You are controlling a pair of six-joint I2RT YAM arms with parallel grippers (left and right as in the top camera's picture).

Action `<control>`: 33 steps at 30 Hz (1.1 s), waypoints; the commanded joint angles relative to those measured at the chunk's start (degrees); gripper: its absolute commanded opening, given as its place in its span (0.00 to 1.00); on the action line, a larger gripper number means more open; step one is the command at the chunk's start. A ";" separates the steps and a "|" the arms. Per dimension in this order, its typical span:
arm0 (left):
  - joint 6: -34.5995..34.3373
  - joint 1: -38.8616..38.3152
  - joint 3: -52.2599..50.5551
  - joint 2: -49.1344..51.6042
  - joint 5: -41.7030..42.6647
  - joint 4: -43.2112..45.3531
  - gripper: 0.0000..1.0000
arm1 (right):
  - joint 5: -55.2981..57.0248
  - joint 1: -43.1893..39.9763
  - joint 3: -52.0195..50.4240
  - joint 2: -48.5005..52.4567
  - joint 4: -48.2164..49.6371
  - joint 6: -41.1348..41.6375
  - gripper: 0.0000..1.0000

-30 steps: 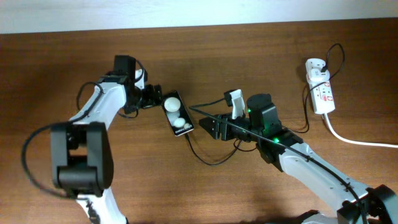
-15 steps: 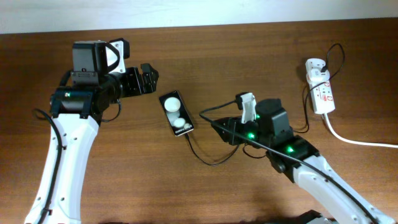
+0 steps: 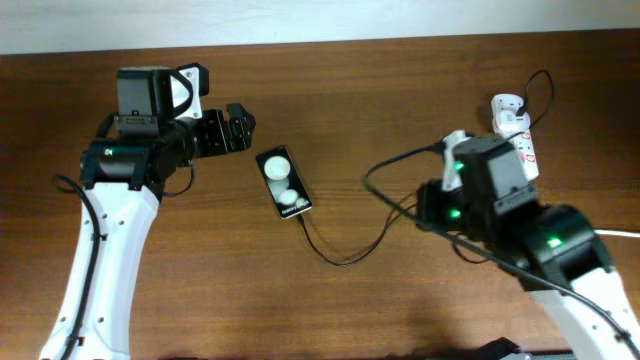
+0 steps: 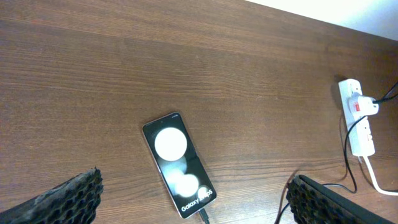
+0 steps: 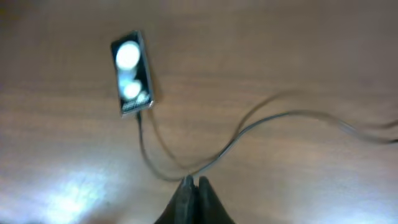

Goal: Plug charger to phone and switch on socket

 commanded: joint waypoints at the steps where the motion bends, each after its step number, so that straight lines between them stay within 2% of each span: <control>1: 0.28 0.26 0.35 -1.09 0.44 0.11 0.99 | 1.75 -8.81 5.07 -0.33 -1.16 -2.54 0.04; 6: 0.28 0.26 0.35 -1.09 0.46 0.11 0.99 | -16.76 -32.28 5.25 4.07 1.11 -11.52 0.04; 9: 0.28 0.26 0.35 -1.09 0.46 0.11 0.99 | -23.74 -42.77 5.25 10.95 7.91 -11.30 0.04; 12: 0.28 0.26 0.35 -1.09 0.46 0.11 0.99 | -23.76 -47.74 5.25 18.73 14.12 -7.74 0.04; 16: 0.28 0.26 0.35 -1.09 0.44 0.11 0.99 | -25.83 -52.72 5.25 30.16 25.03 -2.23 0.04; 23: 0.28 0.26 0.35 -1.09 0.46 0.11 0.99 | -28.57 -53.35 5.25 43.25 37.29 -2.23 0.04; 33: 0.28 0.26 0.35 -1.09 0.46 0.11 0.99 | -23.61 -53.20 5.25 46.03 42.10 -2.27 0.04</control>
